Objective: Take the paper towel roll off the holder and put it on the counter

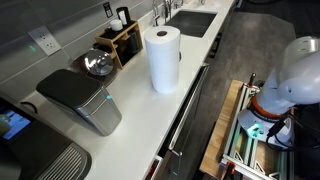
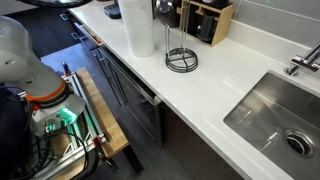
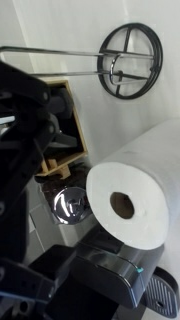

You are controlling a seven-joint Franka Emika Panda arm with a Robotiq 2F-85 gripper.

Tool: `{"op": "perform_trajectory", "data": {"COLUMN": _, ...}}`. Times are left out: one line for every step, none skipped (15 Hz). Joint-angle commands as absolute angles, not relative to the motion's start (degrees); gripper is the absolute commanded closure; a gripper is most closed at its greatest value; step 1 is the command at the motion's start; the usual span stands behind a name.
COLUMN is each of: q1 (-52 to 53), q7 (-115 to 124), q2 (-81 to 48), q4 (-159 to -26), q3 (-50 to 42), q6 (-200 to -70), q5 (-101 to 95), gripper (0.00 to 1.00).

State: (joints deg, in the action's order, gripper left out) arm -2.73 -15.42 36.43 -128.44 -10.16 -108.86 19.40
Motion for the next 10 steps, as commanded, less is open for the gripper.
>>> {"op": "perform_trajectory", "data": {"q1": -2.9, "q7": -16.3, "q2": 38.3, "q4": -123.0, "q3": -9.5, "q6": -99.4, "q5": 11.3, "gripper": 0.0}}
{"op": "perform_trajectory", "data": {"q1": -2.8, "q7": -16.8, "q2": 38.5, "q4": -121.5, "q3": -9.3, "q6": -97.5, "q5": 9.4, "gripper": 0.0}}
{"op": "perform_trajectory", "data": {"q1": -2.8, "q7": -16.8, "q2": 38.7, "q4": -120.1, "q3": -9.0, "q6": -95.8, "q5": 7.8, "gripper": 0.0}}
{"op": "perform_trajectory", "data": {"q1": -2.7, "q7": -16.9, "q2": 38.7, "q4": -118.8, "q3": -9.0, "q6": -94.1, "q5": 6.6, "gripper": 0.0}}
{"op": "perform_trajectory", "data": {"q1": -2.6, "q7": -17.0, "q2": 38.9, "q4": -118.0, "q3": -8.8, "q6": -93.5, "q5": 5.5, "gripper": 0.0}}
{"op": "perform_trajectory", "data": {"q1": -3.1, "q7": -16.1, "q2": 38.9, "q4": -117.6, "q3": -8.4, "q6": -94.1, "q5": 4.2, "gripper": 0.0}}
{"op": "perform_trajectory", "data": {"q1": -2.1, "q7": -16.0, "q2": 39.0, "q4": -118.6, "q3": -9.4, "q6": -95.5, "q5": 6.5, "gripper": 0.0}}
{"op": "perform_trajectory", "data": {"q1": -2.1, "q7": -16.0, "q2": 39.0, "q4": -118.1, "q3": -9.2, "q6": -95.4, "q5": 5.7, "gripper": 0.0}}
{"op": "perform_trajectory", "data": {"q1": -2.1, "q7": -16.0, "q2": 39.0, "q4": -117.8, "q3": -9.2, "q6": -95.4, "q5": 5.3, "gripper": 0.0}}
{"op": "perform_trajectory", "data": {"q1": -2.1, "q7": -16.0, "q2": 39.0, "q4": -117.7, "q3": -9.2, "q6": -95.4, "q5": 5.1, "gripper": 0.0}}
